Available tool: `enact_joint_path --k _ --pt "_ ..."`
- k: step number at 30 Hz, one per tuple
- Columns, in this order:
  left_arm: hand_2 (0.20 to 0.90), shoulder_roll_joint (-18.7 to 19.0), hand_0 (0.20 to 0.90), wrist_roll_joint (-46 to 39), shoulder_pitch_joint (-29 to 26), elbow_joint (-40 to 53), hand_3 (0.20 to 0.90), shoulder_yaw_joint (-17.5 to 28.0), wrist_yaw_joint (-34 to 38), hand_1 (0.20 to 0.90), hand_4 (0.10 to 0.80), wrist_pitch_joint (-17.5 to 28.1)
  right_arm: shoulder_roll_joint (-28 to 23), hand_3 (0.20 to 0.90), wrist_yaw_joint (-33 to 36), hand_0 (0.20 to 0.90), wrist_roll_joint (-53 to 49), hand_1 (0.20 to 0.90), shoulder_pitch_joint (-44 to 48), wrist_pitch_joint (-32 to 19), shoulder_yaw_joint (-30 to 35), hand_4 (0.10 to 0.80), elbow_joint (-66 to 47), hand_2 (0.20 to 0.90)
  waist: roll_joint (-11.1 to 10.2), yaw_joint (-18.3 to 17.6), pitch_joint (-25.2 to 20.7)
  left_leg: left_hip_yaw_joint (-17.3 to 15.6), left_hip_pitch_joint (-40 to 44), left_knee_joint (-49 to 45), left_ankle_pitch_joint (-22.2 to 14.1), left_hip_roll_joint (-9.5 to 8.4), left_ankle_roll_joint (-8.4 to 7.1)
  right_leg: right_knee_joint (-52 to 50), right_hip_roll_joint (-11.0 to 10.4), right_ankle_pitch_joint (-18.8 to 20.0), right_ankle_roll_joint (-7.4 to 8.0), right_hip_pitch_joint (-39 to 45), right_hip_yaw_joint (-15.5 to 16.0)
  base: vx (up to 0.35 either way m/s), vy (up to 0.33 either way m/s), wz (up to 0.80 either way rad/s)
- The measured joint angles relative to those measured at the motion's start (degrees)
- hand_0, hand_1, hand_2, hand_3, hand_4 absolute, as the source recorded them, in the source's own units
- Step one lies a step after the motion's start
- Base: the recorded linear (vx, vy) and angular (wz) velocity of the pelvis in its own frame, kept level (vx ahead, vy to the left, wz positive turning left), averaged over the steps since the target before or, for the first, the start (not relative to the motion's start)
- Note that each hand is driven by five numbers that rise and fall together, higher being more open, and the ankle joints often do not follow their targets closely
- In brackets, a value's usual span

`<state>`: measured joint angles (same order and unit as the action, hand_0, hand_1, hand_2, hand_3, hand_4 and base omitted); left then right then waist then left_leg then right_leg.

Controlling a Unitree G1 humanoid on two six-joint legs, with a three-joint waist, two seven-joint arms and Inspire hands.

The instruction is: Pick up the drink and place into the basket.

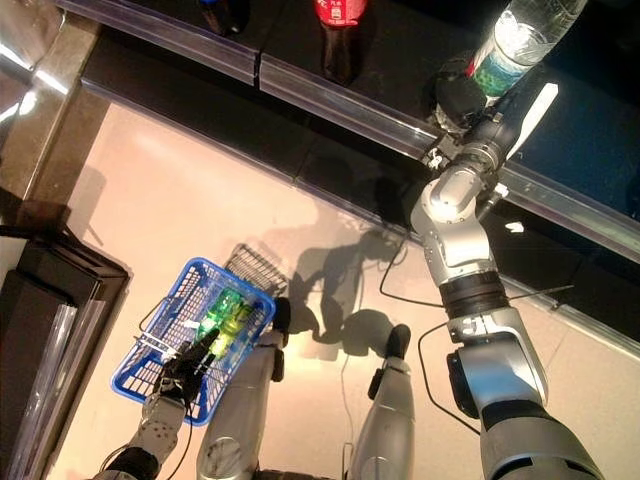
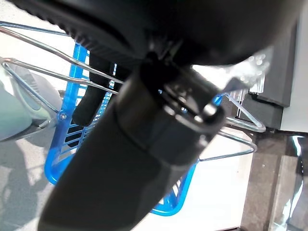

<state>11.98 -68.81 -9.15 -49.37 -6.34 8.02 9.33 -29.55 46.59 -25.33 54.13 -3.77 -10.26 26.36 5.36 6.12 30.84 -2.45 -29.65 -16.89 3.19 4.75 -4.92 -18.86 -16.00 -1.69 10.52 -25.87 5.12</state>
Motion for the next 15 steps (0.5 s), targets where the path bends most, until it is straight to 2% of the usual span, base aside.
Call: enact_joint_path --k 12,15 --pt "0.3 0.2 0.3 -2.3 0.0 0.2 0.2 0.1 -0.9 0.3 0.1 0.1 0.0 0.2 -1.9 0.3 -1.0 0.3 0.3 0.2 0.0 0.1 2.2 0.3 0.0 -0.2 0.0 -0.1 0.7 -1.0 0.1 -0.11 0.04 -1.7 -0.2 -0.1 -0.05 0.4 -0.2 -0.07 0.006 0.01" --pt "0.3 0.2 0.3 -2.3 0.7 2.3 0.2 0.3 -0.9 0.3 0.1 0.2 0.0 0.2 -3.3 0.3 2.7 0.3 -3.5 3.1 0.2 0.1 -2.3 0.3 0.0 -0.2 0.0 -0.2 1.4 -1.4 0.1 -0.09 0.05 -2.3 -0.2 -0.2 -0.13 0.8 -0.5 -0.073 0.013 -0.03"
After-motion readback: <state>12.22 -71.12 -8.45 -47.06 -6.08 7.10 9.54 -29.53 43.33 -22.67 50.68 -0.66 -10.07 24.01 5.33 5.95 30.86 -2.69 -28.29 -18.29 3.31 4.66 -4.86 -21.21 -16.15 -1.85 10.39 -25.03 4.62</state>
